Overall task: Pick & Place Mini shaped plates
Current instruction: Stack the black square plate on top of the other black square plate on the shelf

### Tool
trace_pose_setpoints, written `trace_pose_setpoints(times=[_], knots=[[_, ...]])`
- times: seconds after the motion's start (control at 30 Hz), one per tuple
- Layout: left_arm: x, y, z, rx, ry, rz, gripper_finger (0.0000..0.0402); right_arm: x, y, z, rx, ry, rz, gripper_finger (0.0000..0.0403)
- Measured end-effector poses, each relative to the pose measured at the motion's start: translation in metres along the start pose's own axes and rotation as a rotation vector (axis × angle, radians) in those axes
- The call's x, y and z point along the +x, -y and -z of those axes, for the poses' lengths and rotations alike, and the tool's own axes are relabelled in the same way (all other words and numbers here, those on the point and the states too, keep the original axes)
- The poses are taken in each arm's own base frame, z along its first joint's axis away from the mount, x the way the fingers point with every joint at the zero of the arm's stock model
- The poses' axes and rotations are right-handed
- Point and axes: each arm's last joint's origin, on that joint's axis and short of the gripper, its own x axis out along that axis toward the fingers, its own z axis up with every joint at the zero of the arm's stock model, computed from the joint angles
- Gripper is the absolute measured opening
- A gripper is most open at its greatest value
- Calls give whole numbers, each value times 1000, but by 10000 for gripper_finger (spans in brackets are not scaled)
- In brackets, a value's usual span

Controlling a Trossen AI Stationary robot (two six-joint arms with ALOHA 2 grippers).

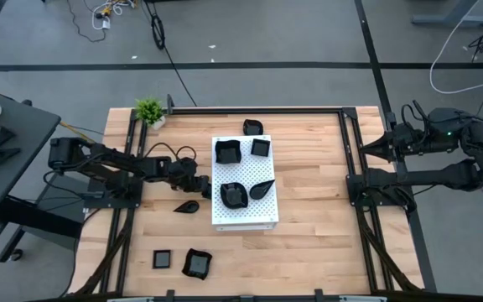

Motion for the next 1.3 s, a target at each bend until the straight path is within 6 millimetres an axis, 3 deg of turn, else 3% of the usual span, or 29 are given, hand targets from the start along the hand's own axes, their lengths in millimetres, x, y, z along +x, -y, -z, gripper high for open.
trace_pose_setpoints(times=[0.3, 0.63, 1.1, 1.3], knots=[[0, 0, 0, -8, -4, 4, 6, 0, 0, 0, 0, 0, 0, 22], [-2, 2, 0, -25, -16, 21, 7, 0, 0, 0, 0, 0, 0, 22], [-20, 11, 0, -55, -2, 95, 4, 0, 0, 0, 0, 0, 0, 22], [-28, 2, 4, -74, -26, 5, 3, 0, 0, 0, 0, 0, 0, 22]])
